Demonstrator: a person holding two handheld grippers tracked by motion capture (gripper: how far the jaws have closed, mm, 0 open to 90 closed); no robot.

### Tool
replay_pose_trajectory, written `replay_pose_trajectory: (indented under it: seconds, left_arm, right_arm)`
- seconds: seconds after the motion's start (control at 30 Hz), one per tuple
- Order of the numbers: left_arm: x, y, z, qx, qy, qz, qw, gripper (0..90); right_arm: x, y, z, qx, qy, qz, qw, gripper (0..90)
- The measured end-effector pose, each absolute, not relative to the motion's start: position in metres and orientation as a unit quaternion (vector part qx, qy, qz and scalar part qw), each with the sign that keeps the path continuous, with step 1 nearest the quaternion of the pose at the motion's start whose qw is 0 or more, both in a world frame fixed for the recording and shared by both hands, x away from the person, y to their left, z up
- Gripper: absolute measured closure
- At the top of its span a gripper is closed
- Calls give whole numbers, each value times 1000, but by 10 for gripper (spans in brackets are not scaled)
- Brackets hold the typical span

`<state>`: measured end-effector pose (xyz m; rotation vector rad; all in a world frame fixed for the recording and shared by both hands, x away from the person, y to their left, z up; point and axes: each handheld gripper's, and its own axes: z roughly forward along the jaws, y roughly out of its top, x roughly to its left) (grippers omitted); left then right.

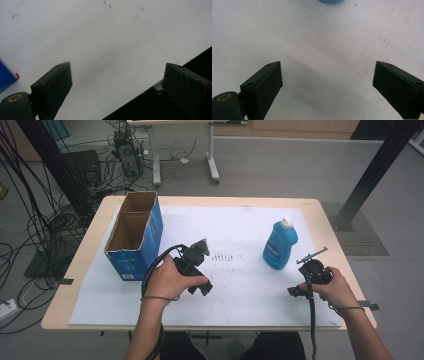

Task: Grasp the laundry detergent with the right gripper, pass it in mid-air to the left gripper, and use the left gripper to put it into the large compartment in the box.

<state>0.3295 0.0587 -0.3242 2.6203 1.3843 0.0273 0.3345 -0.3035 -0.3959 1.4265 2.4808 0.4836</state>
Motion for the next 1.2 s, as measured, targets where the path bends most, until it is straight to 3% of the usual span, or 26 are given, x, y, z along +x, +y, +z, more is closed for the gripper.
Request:
replay_pose_trajectory:
  seconds: [0.53,1.2]
  left_arm:
    - [331,57,-329,877,471,8,90,83]
    - [332,58,-328,875,474,5,101,87]
  right_arm:
    - [335,-308,-403,487,842,198,119,78]
    - [333,-314,-416,461,823,279,182,88]
